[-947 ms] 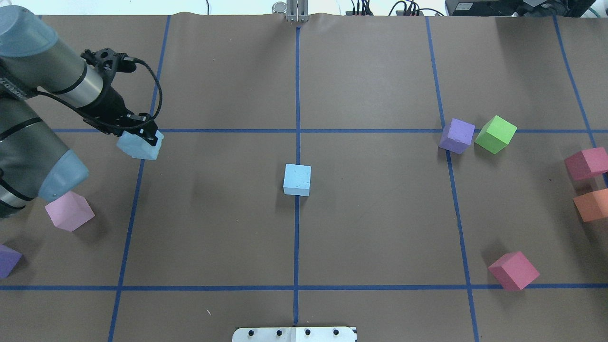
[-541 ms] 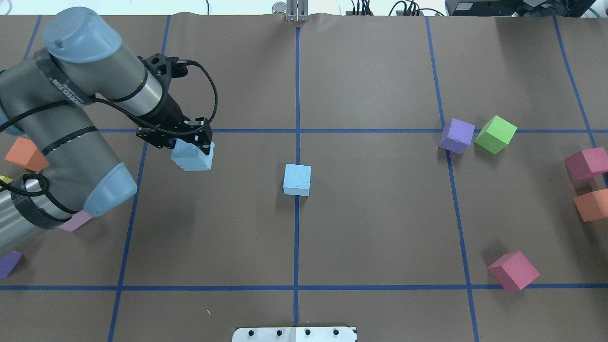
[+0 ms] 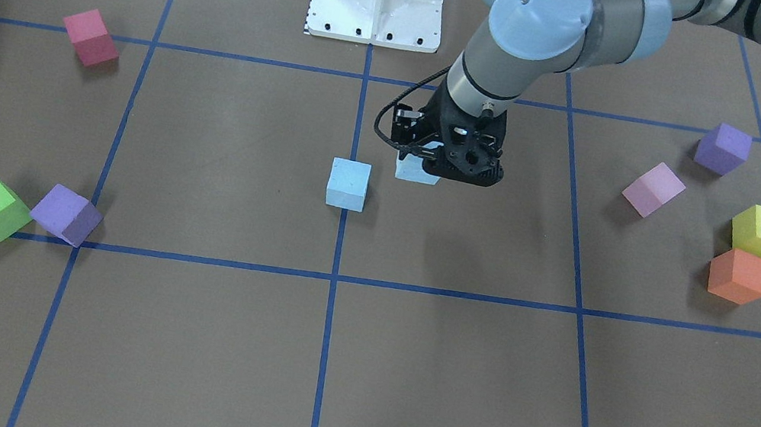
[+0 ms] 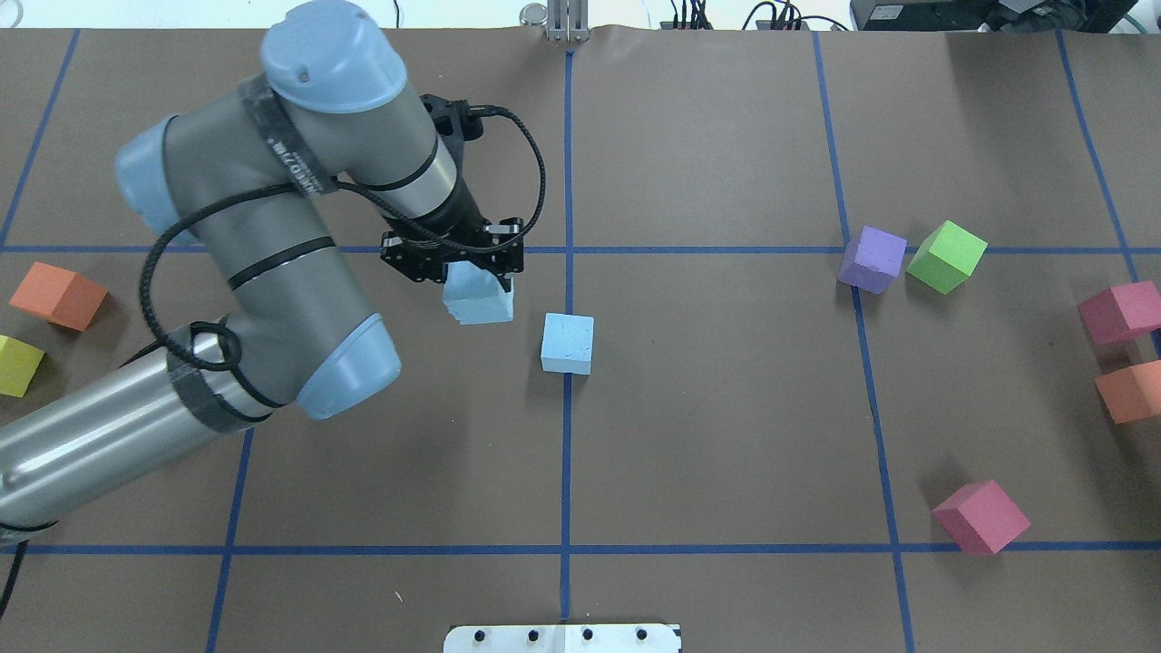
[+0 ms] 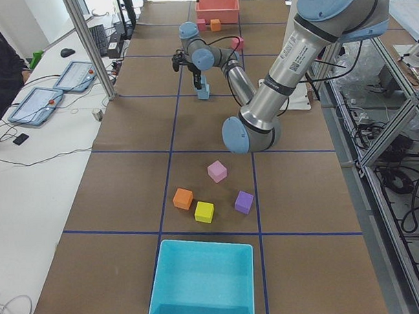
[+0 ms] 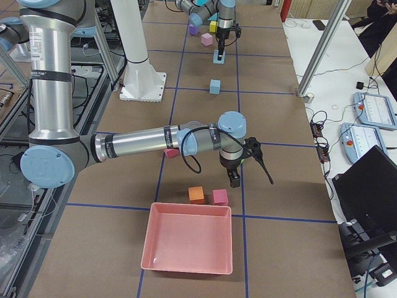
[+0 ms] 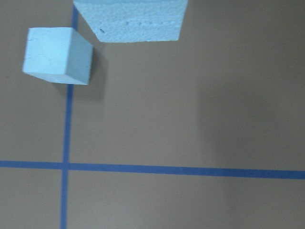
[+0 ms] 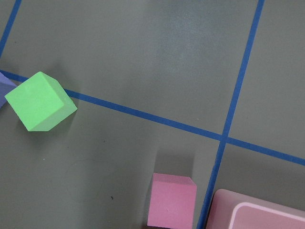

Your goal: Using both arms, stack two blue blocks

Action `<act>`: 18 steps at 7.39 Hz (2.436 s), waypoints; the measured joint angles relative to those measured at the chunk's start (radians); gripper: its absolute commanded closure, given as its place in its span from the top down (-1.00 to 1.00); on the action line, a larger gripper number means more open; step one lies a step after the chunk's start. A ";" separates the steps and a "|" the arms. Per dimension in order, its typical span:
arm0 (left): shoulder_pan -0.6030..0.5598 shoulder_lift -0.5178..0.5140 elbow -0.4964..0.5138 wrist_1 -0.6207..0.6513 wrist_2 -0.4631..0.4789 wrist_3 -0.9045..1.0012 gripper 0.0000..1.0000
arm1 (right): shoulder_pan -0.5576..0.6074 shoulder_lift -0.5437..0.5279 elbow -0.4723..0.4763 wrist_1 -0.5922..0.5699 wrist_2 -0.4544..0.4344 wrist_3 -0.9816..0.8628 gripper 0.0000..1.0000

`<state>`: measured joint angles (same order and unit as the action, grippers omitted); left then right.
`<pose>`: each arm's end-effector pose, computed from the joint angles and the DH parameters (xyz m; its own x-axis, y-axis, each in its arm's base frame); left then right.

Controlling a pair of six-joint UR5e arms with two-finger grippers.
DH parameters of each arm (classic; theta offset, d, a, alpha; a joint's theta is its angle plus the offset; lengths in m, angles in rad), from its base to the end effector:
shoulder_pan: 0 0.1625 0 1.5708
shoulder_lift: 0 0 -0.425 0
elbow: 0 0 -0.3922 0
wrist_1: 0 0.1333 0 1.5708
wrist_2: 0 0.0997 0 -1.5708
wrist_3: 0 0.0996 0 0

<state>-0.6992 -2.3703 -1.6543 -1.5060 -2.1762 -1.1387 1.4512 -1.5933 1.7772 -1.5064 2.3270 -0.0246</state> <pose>0.4724 -0.4973 0.1389 0.5636 -0.0240 -0.8257 -0.0272 0.9985 -0.0476 0.0060 -0.4947 0.5614 0.6991 -0.2778 0.6589 0.1329 0.9559 0.2620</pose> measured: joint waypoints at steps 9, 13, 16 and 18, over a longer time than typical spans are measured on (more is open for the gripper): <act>0.116 -0.134 0.181 -0.020 0.149 0.089 0.16 | 0.000 0.006 -0.002 -0.006 0.001 0.002 1.00; 0.147 -0.130 0.184 -0.020 0.174 -0.001 0.17 | 0.000 0.011 -0.002 -0.009 0.002 0.002 1.00; 0.152 -0.130 0.194 -0.024 0.194 0.000 0.18 | 0.000 0.012 -0.002 -0.009 0.002 0.002 1.00; 0.161 -0.133 0.199 -0.025 0.196 -0.001 0.18 | 0.000 0.012 -0.002 -0.009 0.002 0.002 1.00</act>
<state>-0.5385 -2.5032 -1.4555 -1.5307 -1.9806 -1.1398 1.4512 -1.5816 1.7752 -1.5156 2.3286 -0.0230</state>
